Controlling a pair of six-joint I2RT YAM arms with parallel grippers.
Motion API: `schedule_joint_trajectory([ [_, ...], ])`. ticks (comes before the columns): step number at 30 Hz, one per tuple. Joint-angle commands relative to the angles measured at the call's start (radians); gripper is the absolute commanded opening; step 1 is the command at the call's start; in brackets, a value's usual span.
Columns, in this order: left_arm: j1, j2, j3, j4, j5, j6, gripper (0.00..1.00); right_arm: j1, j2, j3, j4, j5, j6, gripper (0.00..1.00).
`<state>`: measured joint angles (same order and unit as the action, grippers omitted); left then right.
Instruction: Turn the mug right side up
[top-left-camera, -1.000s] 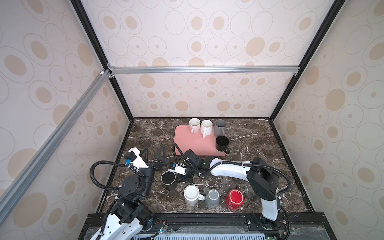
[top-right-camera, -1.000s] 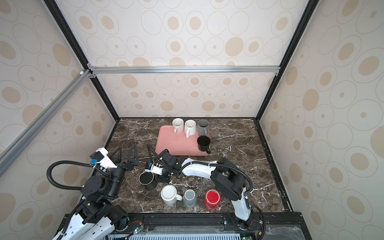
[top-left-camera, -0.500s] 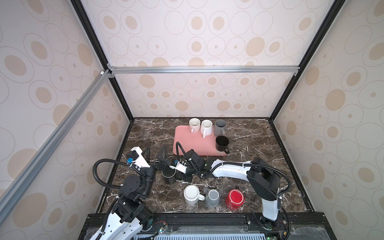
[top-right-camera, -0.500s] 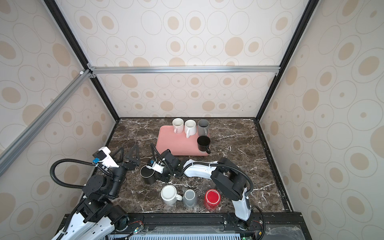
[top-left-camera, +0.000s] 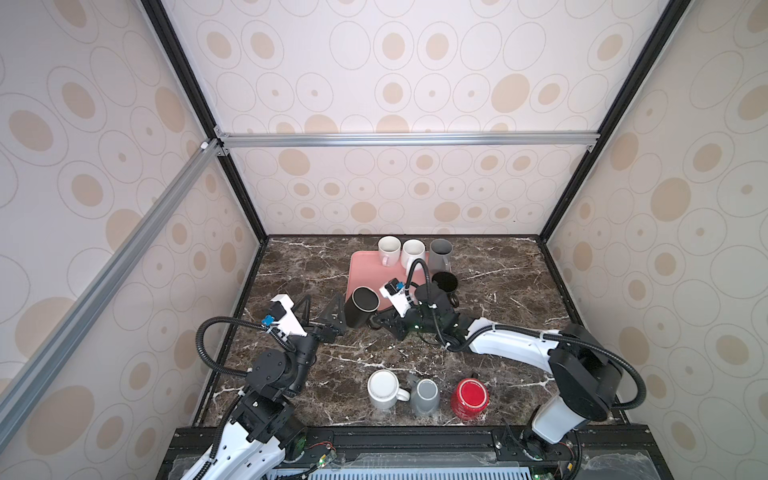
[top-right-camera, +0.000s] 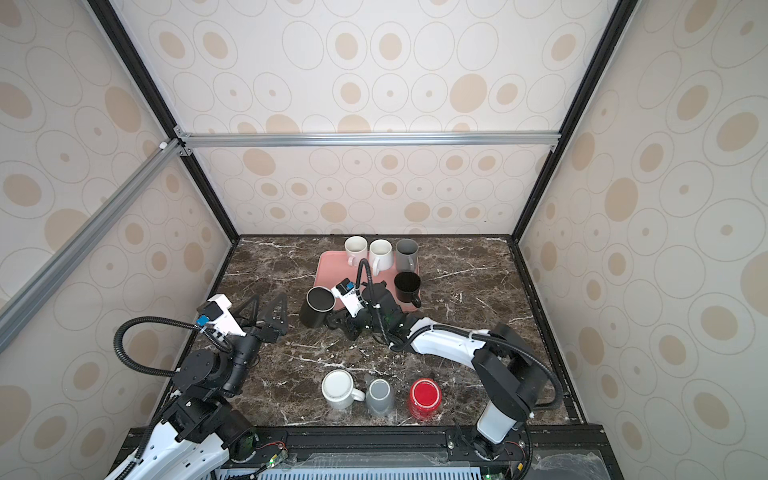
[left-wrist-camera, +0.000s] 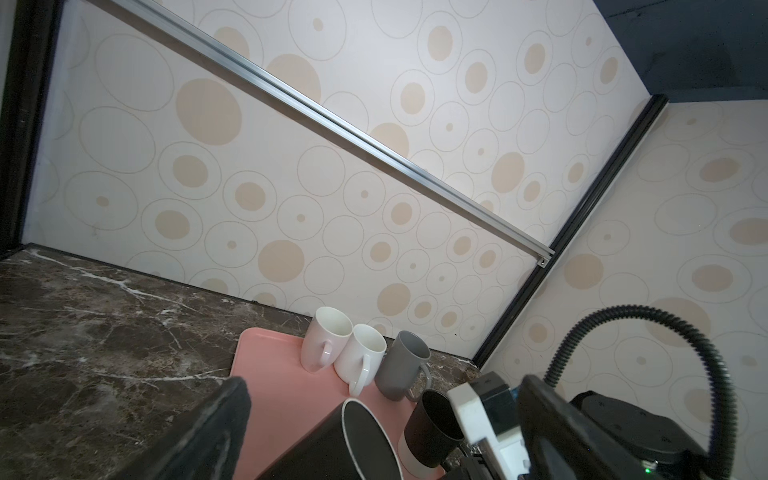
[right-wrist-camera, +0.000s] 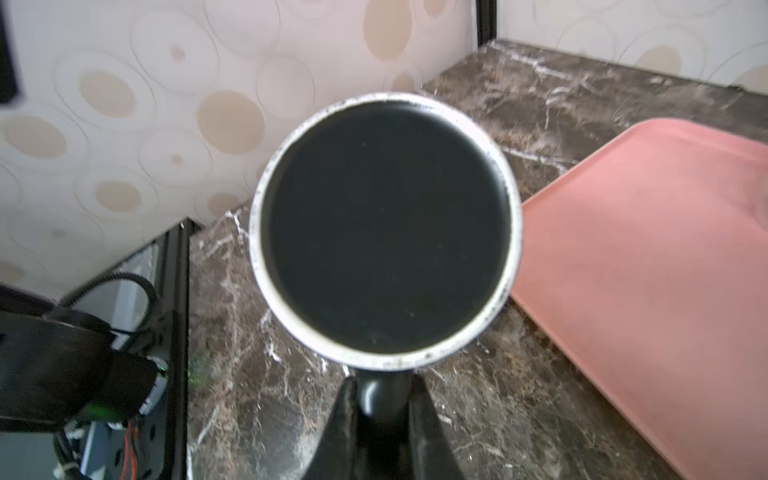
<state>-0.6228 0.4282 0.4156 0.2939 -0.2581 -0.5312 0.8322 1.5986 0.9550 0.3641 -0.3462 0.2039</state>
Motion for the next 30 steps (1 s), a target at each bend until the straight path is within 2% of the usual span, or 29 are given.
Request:
schedule_joint_trajectory([
  [1, 0.01, 0.06, 0.0, 0.097, 0.133, -0.028, 0.99, -0.034, -0.085, -0.057, 0.264, -0.004, 0.117, 0.0],
  [4, 0.024, 0.122, -0.018, 0.169, 0.231, -0.071, 0.99, -0.072, -0.136, -0.124, 0.362, 0.005, 0.193, 0.0],
  [9, 0.093, 0.224, -0.094, 0.421, 0.456, -0.204, 0.99, -0.109, -0.208, -0.202, 0.501, 0.015, 0.295, 0.0],
  [15, 0.107, 0.372, -0.136, 0.732, 0.634, -0.312, 0.88, -0.128, -0.242, -0.212, 0.678, -0.021, 0.42, 0.0],
  [21, 0.108, 0.451, -0.147, 0.899, 0.68, -0.372, 0.74, -0.127, -0.246, -0.172, 0.782, -0.105, 0.505, 0.0],
  [26, 0.108, 0.48, -0.141, 0.967, 0.689, -0.392, 0.76, -0.104, -0.227, -0.137, 0.829, -0.16, 0.528, 0.0],
  [30, 0.108, 0.516, -0.126, 1.018, 0.697, -0.411, 0.74, -0.086, -0.199, -0.115, 0.872, -0.185, 0.557, 0.0],
])
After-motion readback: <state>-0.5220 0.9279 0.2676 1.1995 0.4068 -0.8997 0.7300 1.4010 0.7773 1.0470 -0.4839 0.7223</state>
